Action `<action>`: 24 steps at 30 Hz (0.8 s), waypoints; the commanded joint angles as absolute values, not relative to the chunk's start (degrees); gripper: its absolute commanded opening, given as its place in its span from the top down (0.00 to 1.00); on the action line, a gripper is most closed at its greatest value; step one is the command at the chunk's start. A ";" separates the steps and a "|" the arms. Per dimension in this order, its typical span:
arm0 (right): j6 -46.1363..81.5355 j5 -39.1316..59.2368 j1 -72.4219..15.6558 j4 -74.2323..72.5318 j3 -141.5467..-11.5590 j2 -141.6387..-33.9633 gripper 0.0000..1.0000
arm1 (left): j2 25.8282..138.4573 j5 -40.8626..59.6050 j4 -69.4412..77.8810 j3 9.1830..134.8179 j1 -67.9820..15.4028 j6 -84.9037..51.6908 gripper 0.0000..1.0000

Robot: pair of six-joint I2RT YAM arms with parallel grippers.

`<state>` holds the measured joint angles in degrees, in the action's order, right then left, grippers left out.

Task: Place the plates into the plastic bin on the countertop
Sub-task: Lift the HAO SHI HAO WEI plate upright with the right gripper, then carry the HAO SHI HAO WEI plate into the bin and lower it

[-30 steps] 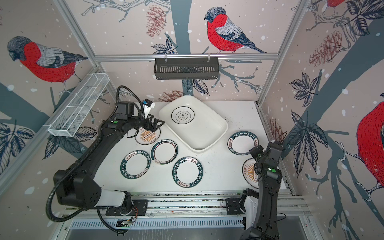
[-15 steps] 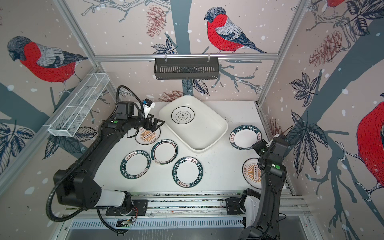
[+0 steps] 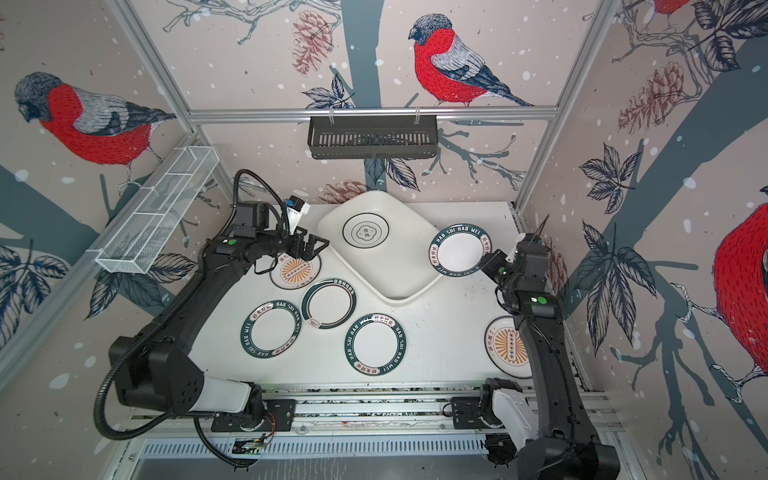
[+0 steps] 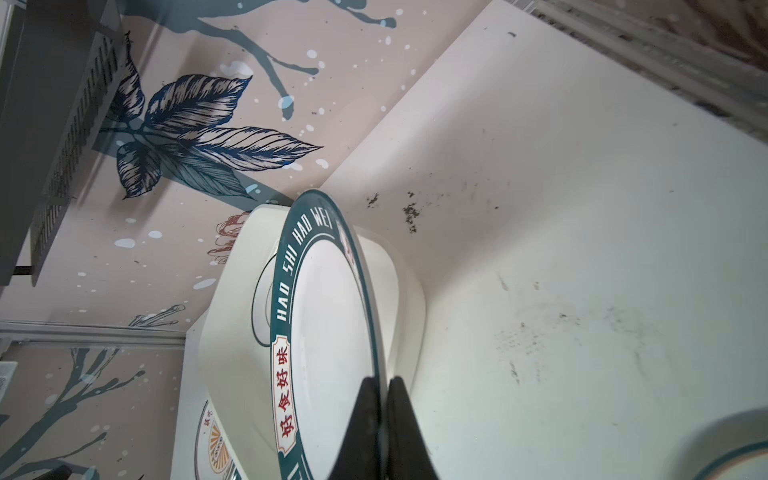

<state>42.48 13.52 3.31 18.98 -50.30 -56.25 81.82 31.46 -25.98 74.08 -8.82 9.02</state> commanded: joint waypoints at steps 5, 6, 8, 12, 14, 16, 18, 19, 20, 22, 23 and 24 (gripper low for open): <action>47.99 6.13 -9.26 5.54 -55.62 -67.21 0.99 | 81.42 30.96 -26.67 75.50 -8.83 10.37 0.02; 48.47 5.66 -10.70 4.13 -56.34 -69.25 0.99 | 81.20 30.96 -26.56 75.50 -8.88 10.46 0.02; 49.19 5.13 -13.29 1.41 -57.55 -72.85 0.99 | 80.87 30.91 -26.61 75.41 -8.85 10.59 0.02; 50.25 4.68 -17.54 -2.83 -60.94 -81.09 0.99 | 79.93 30.35 -27.49 75.18 -8.87 11.68 0.02; 50.61 4.93 -19.12 -4.63 -62.76 -85.05 0.99 | 79.34 30.04 -27.92 74.85 -8.87 12.28 0.02; 50.87 5.31 -20.62 -6.23 -65.13 -89.30 0.99 | 78.74 29.88 -28.15 74.29 -8.81 12.82 0.02; 50.97 5.90 -21.52 -7.47 -67.36 -93.03 0.99 | 78.28 29.62 -28.22 73.81 -8.88 13.27 0.02; 51.02 6.14 -21.84 -7.91 -68.47 -94.83 0.99 | 78.15 29.51 -28.29 73.77 -8.88 13.27 0.02; 51.14 6.52 -22.15 -8.31 -69.86 -96.86 0.99 | 78.09 29.52 -28.38 73.66 -8.88 13.18 0.02; 51.33 7.60 -22.40 -9.00 -72.43 -100.53 0.99 | 77.96 29.94 -28.35 73.46 -8.92 13.03 0.02; 51.34 7.93 -22.60 -9.01 -74.02 -102.53 0.99 | 77.96 30.20 -28.18 73.22 -8.88 12.93 0.02; 51.37 8.46 -22.70 -9.27 -75.54 -104.48 0.99 | 78.09 30.38 -28.09 73.20 -8.85 12.75 0.02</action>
